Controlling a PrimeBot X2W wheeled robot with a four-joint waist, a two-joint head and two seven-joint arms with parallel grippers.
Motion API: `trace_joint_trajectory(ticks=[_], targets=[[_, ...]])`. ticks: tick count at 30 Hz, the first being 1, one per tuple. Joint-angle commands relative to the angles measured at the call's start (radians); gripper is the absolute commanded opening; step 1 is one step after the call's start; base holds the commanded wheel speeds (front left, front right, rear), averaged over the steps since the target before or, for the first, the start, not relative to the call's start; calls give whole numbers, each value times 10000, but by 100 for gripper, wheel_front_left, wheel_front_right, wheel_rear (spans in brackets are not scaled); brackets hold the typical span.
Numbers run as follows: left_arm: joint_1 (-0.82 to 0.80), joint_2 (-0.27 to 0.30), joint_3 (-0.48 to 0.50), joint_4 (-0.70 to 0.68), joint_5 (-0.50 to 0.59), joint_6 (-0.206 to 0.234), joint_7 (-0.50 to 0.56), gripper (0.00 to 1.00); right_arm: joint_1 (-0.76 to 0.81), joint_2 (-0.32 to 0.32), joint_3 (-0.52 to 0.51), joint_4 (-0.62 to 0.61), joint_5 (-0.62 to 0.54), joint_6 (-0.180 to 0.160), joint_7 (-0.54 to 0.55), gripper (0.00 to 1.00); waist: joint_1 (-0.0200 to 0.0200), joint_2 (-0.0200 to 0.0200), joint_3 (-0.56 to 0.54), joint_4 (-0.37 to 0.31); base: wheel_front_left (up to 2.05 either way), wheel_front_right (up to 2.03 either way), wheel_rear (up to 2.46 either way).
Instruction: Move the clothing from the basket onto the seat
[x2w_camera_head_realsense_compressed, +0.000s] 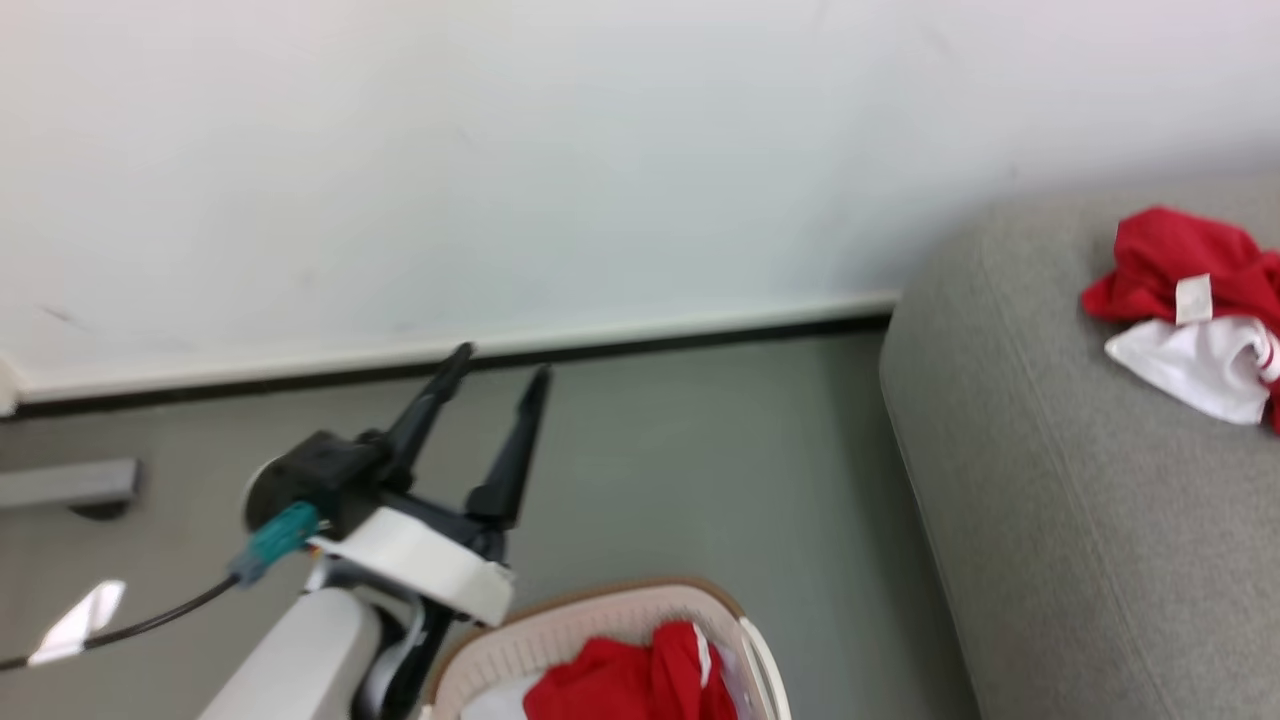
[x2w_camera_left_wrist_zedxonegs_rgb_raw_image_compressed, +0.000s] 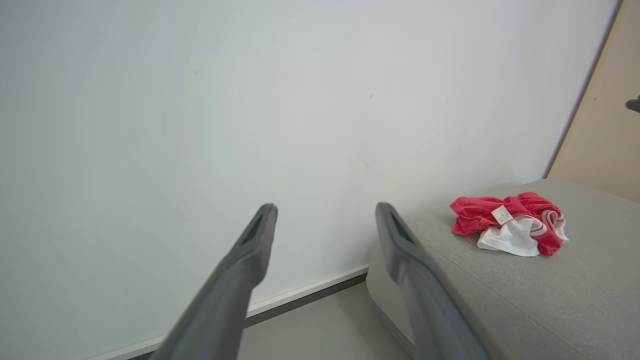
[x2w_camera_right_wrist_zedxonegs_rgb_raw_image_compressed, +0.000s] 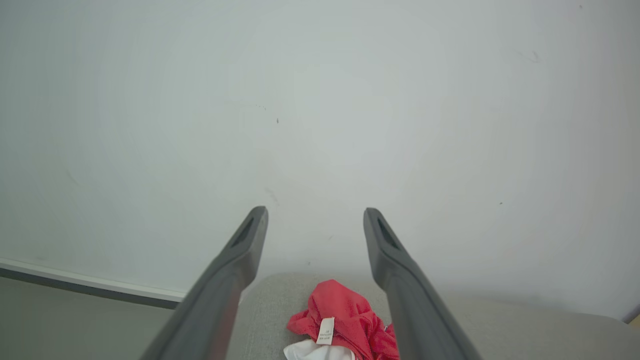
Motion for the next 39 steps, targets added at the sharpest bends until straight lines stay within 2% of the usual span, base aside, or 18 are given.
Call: trace_joint_trajectory(ticks=[1, 8, 12, 15, 20, 25, 32, 39], targets=[[335, 74, 267, 45, -38, 78, -5, 100, 254, 180, 65, -163, 84, -25, -157, 100, 5, -1, -712, 282, 0, 0, 0], [1539, 25, 1794, 129, -158, 269, -5, 100, 1298, 1347, 632, -456, -35, -25, -1619, 100, 5, -1, -1242, 639, 0, 0, 0], [2218, -105, 2552, 98, 122, 427, -5, 100, 2191, 2296, 360, -399, -442, -25, -2741, 100, 5, -1, -1378, 809, 0, 0, 0], [2694, -249, 2977, 35, 388, 326, -5, 100, 2903, 3013, 172, -413, -761, -25, -3378, 100, 5, -1, -1427, 910, 0, 0, 0], [3318, -441, 3637, 38, 1146, 335, -6, 100, 3847, 3821, 193, -101, -1444, -25, -3873, 100, 5, -1, -1458, 906, 0, 0, 0], [3993, -949, 4455, -178, 1756, 288, -6, 100, 4098, 4632, 282, 338, -2137, -25, -3996, 100, 5, -1, -1450, 742, 0, 0, 0], [4470, -1489, 5033, -177, 2439, -191, -6, 100, 4194, 5011, 451, 323, -2373, -25, -4005, 100, 5, -1, -1418, 729, 0, 0, 0], [4419, -1995, 5502, 5, 2990, -723, -6, 100, 3956, 4910, 713, 376, -2290, -25, -4008, 100, 5, -1, -1407, 843, 0, 0, 0]])
